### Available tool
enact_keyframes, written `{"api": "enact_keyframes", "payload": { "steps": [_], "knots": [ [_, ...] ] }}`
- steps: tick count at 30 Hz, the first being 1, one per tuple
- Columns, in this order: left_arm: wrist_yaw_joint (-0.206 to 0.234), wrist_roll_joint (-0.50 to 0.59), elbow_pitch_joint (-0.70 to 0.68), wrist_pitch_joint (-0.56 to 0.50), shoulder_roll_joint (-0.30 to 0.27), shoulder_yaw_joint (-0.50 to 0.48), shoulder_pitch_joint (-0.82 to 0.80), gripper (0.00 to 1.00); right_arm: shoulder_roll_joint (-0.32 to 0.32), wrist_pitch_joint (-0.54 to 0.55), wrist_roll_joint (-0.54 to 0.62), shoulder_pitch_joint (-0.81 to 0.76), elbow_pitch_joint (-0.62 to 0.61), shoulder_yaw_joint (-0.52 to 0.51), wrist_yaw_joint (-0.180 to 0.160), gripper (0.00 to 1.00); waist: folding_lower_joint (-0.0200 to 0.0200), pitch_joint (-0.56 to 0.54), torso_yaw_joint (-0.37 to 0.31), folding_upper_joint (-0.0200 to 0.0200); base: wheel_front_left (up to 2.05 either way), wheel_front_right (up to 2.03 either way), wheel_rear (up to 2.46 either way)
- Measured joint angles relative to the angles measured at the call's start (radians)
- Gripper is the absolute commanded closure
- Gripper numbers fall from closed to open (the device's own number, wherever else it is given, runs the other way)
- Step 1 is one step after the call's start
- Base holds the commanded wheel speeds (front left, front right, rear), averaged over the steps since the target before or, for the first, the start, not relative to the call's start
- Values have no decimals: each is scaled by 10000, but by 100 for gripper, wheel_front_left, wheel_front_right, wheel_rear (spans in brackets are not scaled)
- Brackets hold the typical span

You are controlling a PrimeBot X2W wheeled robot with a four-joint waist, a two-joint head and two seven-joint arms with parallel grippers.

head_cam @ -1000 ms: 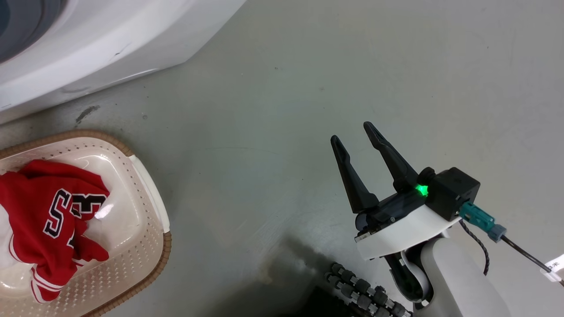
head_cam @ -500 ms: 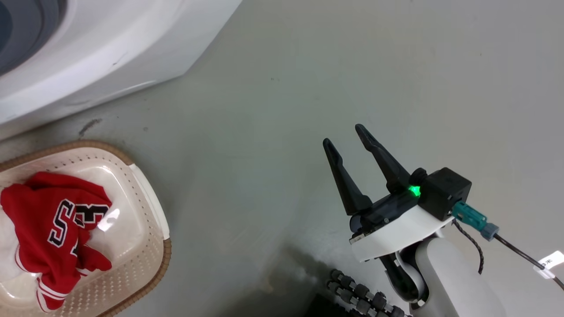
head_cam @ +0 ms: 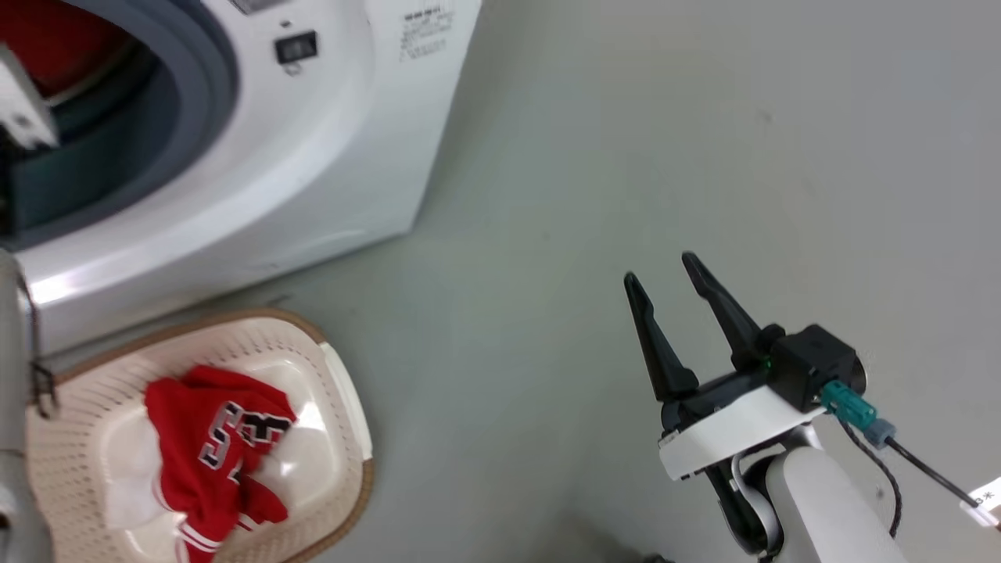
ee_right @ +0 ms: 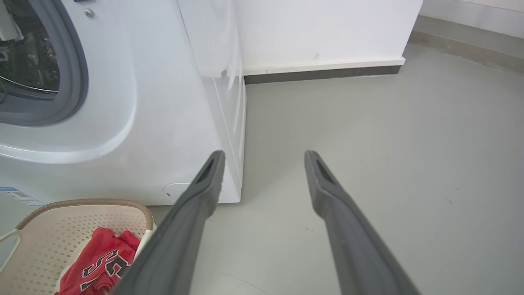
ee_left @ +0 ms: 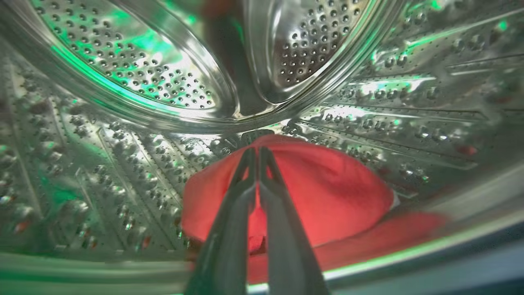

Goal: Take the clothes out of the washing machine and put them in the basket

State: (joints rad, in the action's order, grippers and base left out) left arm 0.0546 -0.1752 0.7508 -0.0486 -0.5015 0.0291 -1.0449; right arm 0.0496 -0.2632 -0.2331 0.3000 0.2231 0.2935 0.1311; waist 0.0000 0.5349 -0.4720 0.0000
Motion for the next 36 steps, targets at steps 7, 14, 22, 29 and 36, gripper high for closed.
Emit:
{"api": "enact_keyframes", "payload": {
  "steps": [7,14,22,29,36],
  "knots": [
    [-286,-621,688,1996,930,-109,1485,100,-2,0,525,-655,291,-399,0,0,-1,-1576,678,0,0,0,0],
    [-692,-1097,339,2961,1618,-221,2657,100,0,100,815,-1252,378,-788,0,0,-2,-2926,1388,0,0,0,0],
    [-734,-1101,-2242,3085,2408,-169,4209,100,2,443,1028,-1831,-52,-1298,0,0,-3,-3874,2202,0,0,0,0],
    [-539,-861,-5791,3066,2840,163,5279,100,4,709,1189,-2094,-510,-1593,0,0,-3,-4286,2825,0,0,0,0],
    [-86,-692,-8867,2222,3014,481,6708,100,4,848,1200,-2249,-773,-1570,0,0,-2,-4412,3029,0,0,0,0]
  ]
}}
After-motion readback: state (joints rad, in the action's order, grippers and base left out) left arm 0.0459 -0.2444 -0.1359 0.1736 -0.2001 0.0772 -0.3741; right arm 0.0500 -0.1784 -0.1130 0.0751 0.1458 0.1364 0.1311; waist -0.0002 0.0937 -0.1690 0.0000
